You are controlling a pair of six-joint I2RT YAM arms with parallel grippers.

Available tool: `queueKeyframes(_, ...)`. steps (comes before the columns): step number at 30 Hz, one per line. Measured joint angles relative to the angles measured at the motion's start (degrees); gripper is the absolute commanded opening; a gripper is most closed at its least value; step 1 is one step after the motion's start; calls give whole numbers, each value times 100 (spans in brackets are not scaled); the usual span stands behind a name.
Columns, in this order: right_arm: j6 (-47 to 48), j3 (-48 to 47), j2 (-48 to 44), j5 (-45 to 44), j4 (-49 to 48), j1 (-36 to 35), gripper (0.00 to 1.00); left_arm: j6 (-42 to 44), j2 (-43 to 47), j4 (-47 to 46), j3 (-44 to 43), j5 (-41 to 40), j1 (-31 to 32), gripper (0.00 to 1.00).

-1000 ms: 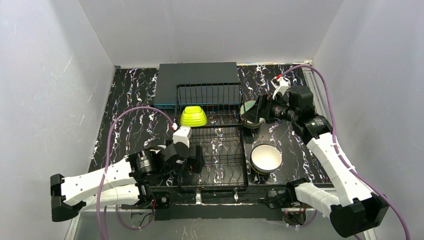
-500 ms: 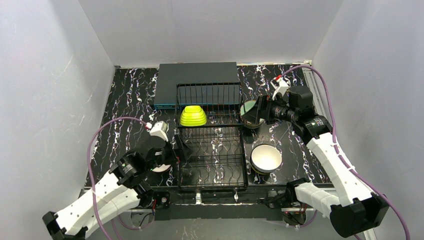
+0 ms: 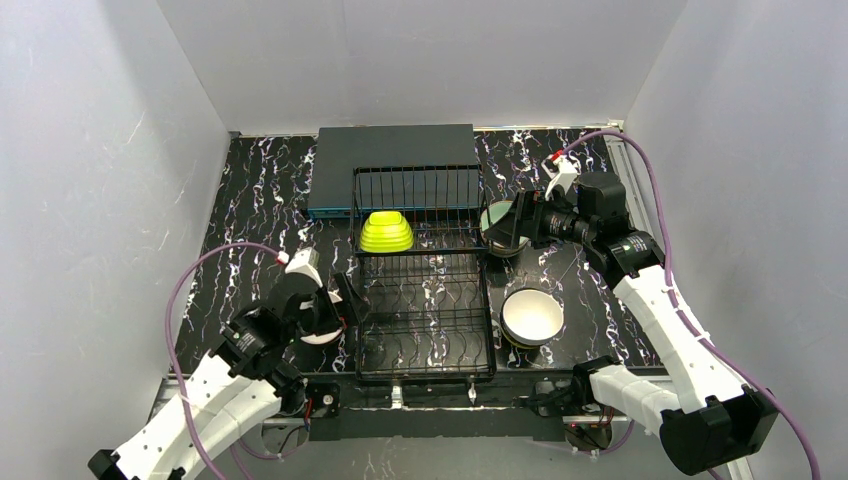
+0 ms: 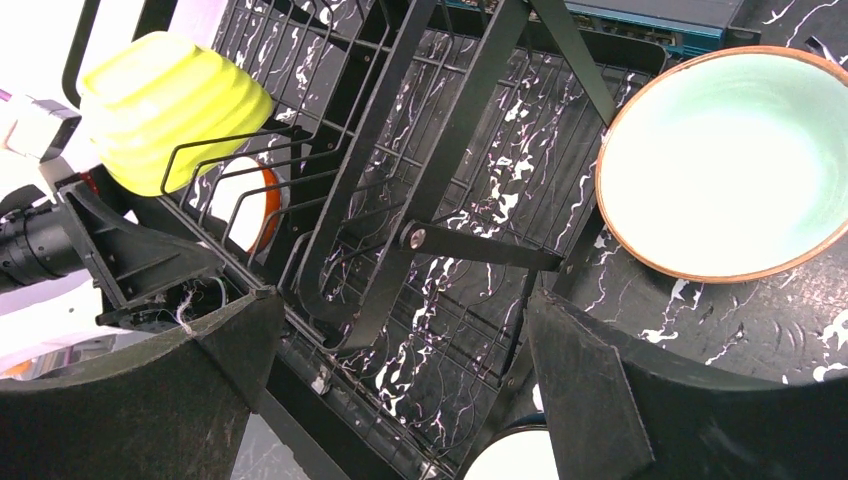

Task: Load the bowls into the dish rack
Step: Pick up the bowl from the center of the board.

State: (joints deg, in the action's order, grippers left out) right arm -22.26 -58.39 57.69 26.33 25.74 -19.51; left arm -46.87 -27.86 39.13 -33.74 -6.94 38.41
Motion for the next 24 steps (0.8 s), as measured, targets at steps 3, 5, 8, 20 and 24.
queueKeyframes(3,7,0,0,-39,31,0,99,48,-214,-9,0,214,-219,98)
queueKeyframes(5,9,0,0,-61,61,0,99,72,-361,-13,0,387,-417,98)
queueKeyframes(8,15,0,0,-72,118,0,99,85,-579,-13,0,675,-776,95)
queueKeyframes(20,22,0,0,-90,131,0,99,74,-1123,-4,0,1158,-2020,73)
queueKeyframes(24,22,0,0,-90,131,0,99,13,-1362,-7,0,1137,-2149,67)
